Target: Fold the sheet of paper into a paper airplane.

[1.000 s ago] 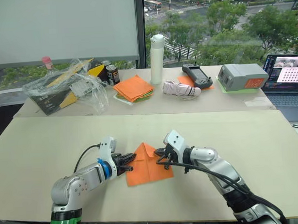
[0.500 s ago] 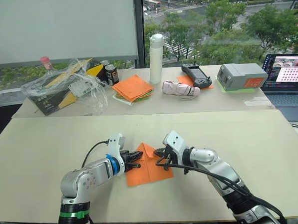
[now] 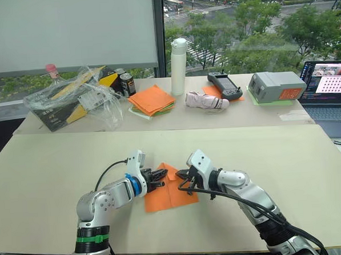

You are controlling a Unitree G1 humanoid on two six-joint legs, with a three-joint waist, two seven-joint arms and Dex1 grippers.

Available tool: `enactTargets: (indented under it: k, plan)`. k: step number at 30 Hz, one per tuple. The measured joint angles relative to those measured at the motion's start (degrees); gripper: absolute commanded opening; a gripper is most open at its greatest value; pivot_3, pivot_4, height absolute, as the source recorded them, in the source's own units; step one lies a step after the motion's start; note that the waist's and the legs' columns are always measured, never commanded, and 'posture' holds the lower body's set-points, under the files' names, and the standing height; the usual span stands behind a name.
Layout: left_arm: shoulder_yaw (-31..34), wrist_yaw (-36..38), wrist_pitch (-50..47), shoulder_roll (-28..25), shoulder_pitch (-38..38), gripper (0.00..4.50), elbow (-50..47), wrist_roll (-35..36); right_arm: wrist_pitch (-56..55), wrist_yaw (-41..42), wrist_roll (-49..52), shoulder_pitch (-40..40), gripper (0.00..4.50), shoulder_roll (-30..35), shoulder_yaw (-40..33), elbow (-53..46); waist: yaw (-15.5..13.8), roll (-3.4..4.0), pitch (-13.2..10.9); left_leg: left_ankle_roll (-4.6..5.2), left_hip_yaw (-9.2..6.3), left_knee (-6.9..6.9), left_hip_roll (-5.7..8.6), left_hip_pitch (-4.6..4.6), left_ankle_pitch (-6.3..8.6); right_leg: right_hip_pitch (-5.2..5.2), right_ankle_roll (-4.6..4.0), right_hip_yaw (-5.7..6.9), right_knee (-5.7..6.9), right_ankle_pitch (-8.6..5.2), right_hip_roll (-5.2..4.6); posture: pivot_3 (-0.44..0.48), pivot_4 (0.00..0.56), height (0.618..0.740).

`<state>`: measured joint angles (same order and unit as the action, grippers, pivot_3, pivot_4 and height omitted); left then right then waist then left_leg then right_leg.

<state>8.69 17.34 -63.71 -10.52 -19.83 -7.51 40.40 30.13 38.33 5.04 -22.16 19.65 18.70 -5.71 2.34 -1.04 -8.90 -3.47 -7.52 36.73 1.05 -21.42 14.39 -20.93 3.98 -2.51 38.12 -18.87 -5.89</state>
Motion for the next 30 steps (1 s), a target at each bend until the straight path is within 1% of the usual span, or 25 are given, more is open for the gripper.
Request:
enactTargets:
  k: [3, 10, 15, 20, 22, 24, 30]
  plan:
    - [-0.45, 0.39, 0.43, -0.09, -0.27, 0.02, 0.63, -0.15, 0.05, -0.07, -0.06, 0.13, 0.0, 0.08, -0.05, -0.15, 0.0, 0.0, 0.0, 0.0, 0.0, 0.0, 0.0, 0.0, 0.0, 0.0, 0.0, 0.0, 0.0, 0.0, 0.0, 0.0, 0.15, 0.74]
    - [-4.62, 1.92, 2.94, -1.31, -1.59, 0.02, 2.17, -3.01, 0.5, -0.13, -0.35, 0.25, 0.0, 0.14, -0.17, -0.56, -0.05, 0.0, 0.0, 0.0, 0.0, 0.01, 0.01, 0.02, 0.0, 0.04, 0.0, 0.01, -0.01, 0.0, 0.0, 0.0, 0.15, 0.74]
    - [-5.63, 2.85, 3.71, -1.78, -1.52, 0.02, 2.26, -3.73, 1.93, 0.15, 0.91, 0.21, 0.0, 0.25, -1.81, -0.72, -0.12, 0.0, 0.0, 0.0, 0.0, 0.01, 0.01, 0.02, 0.0, 0.06, 0.0, 0.01, -0.01, 0.0, -0.01, 0.0, 0.15, 0.74]
    - [-5.8, 3.89, 3.91, -2.4, -0.84, 0.02, 1.81, -3.85, 2.27, 2.12, 0.78, -0.91, 0.0, 5.57, -3.86, -0.32, -0.1, 0.0, 0.0, 0.01, 0.0, 0.01, 0.02, 0.02, 0.01, 0.07, 0.0, 0.01, -0.03, 0.0, -0.01, 0.0, 0.15, 0.74]
    - [-5.82, 4.29, 3.92, -2.8, -0.22, 0.02, 1.4, -3.85, 0.67, 4.13, 0.54, -1.06, 0.0, 8.87, -3.94, 0.09, -0.08, 0.0, 0.0, 0.04, 0.0, 0.01, 0.02, 0.03, 0.02, 0.09, 0.0, 0.02, -0.05, 0.0, -0.01, 0.0, 0.15, 0.74]
    - [-5.82, 4.65, 3.92, -3.12, 0.38, 0.02, 1.04, -3.85, -0.9, 5.71, 0.32, -1.03, 0.0, 10.8, -3.94, 0.61, -0.03, 0.0, 0.0, 0.05, 0.01, 0.01, 0.02, 0.05, 0.03, 0.13, 0.0, 0.02, -0.07, 0.0, -0.01, 0.0, 0.15, 0.74]
    - [-6.11, 4.85, 4.02, -3.15, 0.59, 0.02, 0.94, -4.15, -2.97, 9.07, 0.2, -0.96, 0.0, 12.42, -3.54, 0.97, -0.06, 0.0, 0.0, 0.08, 0.01, 0.01, 0.02, 0.14, 0.05, 0.3, 0.01, 0.04, -0.13, 0.0, -0.01, 0.0, 0.15, 0.74]
